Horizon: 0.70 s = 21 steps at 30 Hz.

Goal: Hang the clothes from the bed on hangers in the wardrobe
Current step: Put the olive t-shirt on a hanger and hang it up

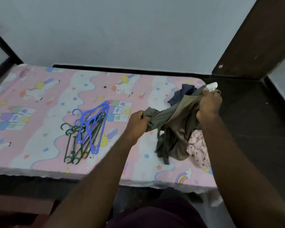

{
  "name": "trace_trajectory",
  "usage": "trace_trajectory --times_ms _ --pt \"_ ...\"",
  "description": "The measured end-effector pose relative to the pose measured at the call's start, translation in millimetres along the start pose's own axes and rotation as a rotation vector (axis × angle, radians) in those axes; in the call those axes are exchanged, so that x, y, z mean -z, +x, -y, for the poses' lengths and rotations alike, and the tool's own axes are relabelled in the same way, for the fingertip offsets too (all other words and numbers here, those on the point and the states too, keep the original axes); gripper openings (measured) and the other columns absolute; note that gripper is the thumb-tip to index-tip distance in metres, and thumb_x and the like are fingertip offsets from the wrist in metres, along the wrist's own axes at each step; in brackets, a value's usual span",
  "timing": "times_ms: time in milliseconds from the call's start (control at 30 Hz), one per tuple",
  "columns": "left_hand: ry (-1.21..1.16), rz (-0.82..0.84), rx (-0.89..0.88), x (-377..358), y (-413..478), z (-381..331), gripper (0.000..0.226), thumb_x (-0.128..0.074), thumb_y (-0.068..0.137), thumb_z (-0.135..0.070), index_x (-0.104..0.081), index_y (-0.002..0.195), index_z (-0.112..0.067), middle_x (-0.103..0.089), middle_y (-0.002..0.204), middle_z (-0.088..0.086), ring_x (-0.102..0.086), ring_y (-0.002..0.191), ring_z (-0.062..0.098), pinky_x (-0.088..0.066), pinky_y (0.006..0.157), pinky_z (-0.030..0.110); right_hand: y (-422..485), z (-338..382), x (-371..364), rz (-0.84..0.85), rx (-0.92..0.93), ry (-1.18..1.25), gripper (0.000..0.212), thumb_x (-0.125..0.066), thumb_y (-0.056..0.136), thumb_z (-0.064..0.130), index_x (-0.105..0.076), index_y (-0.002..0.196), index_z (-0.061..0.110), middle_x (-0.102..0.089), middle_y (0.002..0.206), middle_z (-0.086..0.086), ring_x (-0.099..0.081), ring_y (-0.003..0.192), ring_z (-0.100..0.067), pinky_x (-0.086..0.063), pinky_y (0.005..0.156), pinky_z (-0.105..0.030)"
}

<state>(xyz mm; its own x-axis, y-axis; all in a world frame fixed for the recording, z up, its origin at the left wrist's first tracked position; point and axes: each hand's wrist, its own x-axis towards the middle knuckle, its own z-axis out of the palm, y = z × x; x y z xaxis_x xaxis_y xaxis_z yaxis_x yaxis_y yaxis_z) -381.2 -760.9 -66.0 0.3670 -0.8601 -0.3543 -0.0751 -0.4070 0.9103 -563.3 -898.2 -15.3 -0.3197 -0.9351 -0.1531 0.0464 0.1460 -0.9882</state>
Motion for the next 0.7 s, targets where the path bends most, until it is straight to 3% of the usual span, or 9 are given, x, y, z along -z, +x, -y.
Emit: trace_trajectory --times_ms 67,133,167,267,333,433,533,633,700 --pt "0.051 -0.014 -0.077 -10.3 5.2 -14.5 0.021 -0.059 0.091 -0.019 -0.058 0.105 -0.003 -0.063 0.101 0.014 -0.056 0.085 0.020 -0.046 0.069 0.032 12.0 15.6 2.8 0.122 0.018 0.012 0.005 -0.059 0.095 0.015 -0.059 0.091 0.012 -0.061 0.092 -0.007 -0.060 0.095 -0.027 -0.055 0.084 -0.036" --pt "0.083 -0.006 -0.161 -24.7 6.5 -37.2 0.037 -0.065 0.090 -0.031 -0.054 0.122 -0.016 -0.056 0.116 -0.004 -0.055 0.100 0.015 -0.045 0.073 0.024 25.0 16.7 7.1 0.299 -0.024 0.028 0.011 -0.064 0.087 0.020 -0.066 0.096 0.013 -0.068 0.106 -0.012 -0.064 0.105 -0.034 -0.051 0.096 -0.054" --pt "0.083 0.026 -0.186 -34.8 7.8 -51.2 0.046 -0.066 0.090 -0.035 -0.049 0.130 -0.020 -0.051 0.119 -0.008 -0.054 0.105 0.013 -0.045 0.073 0.020 28.7 16.5 9.0 0.378 -0.050 0.043 0.021 -0.065 0.086 0.021 -0.068 0.104 0.010 -0.069 0.112 -0.014 -0.064 0.108 -0.034 -0.050 0.098 -0.055" --pt "0.011 0.221 -0.185 -65.8 14.4 -80.4 0.039 -0.065 0.092 -0.033 -0.053 0.126 -0.018 -0.058 0.111 -0.003 -0.058 0.095 0.008 -0.049 0.064 0.010 15.7 20.0 14.9 0.531 -0.135 0.055 0.026 -0.060 0.093 0.014 -0.063 0.116 0.002 -0.069 0.113 -0.019 -0.066 0.104 -0.034 -0.054 0.093 -0.048" --pt "0.004 0.298 -0.223 -88.4 21.4 -85.2 0.027 -0.067 0.092 -0.026 -0.062 0.111 -0.009 -0.068 0.102 0.008 -0.063 0.090 0.012 -0.051 0.074 0.019 20.2 16.2 22.9 0.558 -0.163 0.059 0.023 -0.053 0.098 0.008 -0.059 0.118 -0.002 -0.068 0.107 -0.020 -0.068 0.094 -0.031 -0.059 0.081 -0.039" --pt "-0.018 0.234 -0.248 -114.5 32.4 -78.2 0.020 -0.063 0.094 -0.020 -0.068 0.091 -0.001 -0.068 0.079 0.005 -0.059 0.070 0.011 -0.047 0.068 0.028 33.6 10.7 36.3 0.556 -0.175 0.073 0.020 -0.048 0.101 0.004 -0.059 0.117 -0.002 -0.069 0.101 -0.015 -0.068 0.085 -0.021 -0.059 0.070 -0.030" --pt "-0.128 0.181 -0.129 -133.3 39.6 -76.3 0.030 -0.060 0.096 -0.030 -0.066 0.075 -0.010 -0.060 0.062 -0.003 -0.052 0.059 0.012 -0.043 0.063 0.029 40.8 2.6 50.9 0.591 -0.184 0.031 0.018 -0.049 0.100 0.003 -0.063 0.111 0.004 -0.070 0.101 -0.010 -0.069 0.086 -0.018 -0.057 0.073 -0.028" --pt "-0.219 0.198 0.065 -152.4 42.2 -83.9 0.043 -0.063 0.087 -0.054 -0.073 0.094 -0.013 -0.074 0.087 0.007 -0.070 0.082 0.022 -0.058 0.077 0.037 46.5 -5.4 64.1 0.662 -0.195 -0.013 0.026 -0.047 0.100 -0.002 -0.063 0.117 0.007 -0.072 0.107 -0.010 -0.069 0.098 -0.023 -0.057 0.083 -0.032" --pt "-0.153 0.150 0.089 -161.7 46.8 -87.6 0.048 -0.064 0.087 -0.052 -0.072 0.104 -0.008 -0.073 0.096 0.016 -0.070 0.089 0.026 -0.058 0.082 0.038 50.5 -8.6 67.3 0.722 -0.205 -0.022 0.030 -0.045 0.097 -0.009 -0.063 0.116 0.005 -0.073 0.104 -0.010 -0.071 0.095 -0.022 -0.058 0.082 -0.031"
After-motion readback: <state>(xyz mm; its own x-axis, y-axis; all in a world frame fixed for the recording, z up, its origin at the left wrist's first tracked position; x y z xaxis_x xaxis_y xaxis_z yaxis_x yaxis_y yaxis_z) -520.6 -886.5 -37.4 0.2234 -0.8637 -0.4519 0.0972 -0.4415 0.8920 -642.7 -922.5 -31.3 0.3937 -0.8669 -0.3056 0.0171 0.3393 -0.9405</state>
